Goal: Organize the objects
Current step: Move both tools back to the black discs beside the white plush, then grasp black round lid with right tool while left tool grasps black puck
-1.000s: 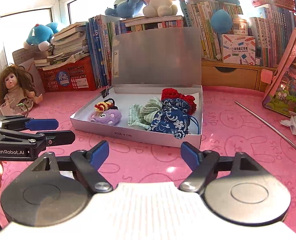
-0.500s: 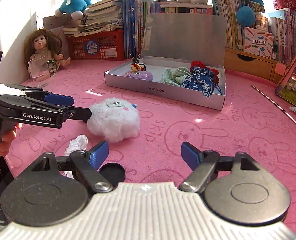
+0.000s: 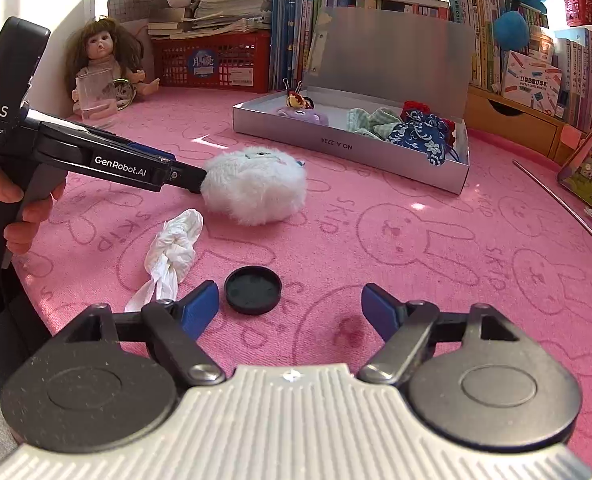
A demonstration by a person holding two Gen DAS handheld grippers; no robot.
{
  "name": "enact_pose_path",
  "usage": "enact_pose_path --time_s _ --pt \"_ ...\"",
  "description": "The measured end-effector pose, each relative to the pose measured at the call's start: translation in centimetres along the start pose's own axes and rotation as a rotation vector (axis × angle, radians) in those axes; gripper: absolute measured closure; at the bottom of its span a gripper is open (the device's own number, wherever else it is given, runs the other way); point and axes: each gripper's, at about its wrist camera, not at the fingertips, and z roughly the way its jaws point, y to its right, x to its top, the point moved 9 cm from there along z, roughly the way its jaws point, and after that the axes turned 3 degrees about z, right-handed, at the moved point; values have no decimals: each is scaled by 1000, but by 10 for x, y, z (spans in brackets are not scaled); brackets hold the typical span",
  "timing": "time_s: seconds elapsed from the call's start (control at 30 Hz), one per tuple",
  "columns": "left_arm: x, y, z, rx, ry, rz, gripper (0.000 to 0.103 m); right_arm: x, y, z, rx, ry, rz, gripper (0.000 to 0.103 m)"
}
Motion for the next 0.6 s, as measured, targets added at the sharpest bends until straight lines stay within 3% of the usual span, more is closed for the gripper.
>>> enact_pose_path --time_s 0.3,0.53,0.6 --pt "2 5 13 24 -9 14 51 -1 -4 0 12 23 36 37" --pt "4 8 15 33 0 10 66 0 -9 -3 13 38 37 62" --pt "4 8 15 41 2 4 66 1 -10 -4 10 37 37 67"
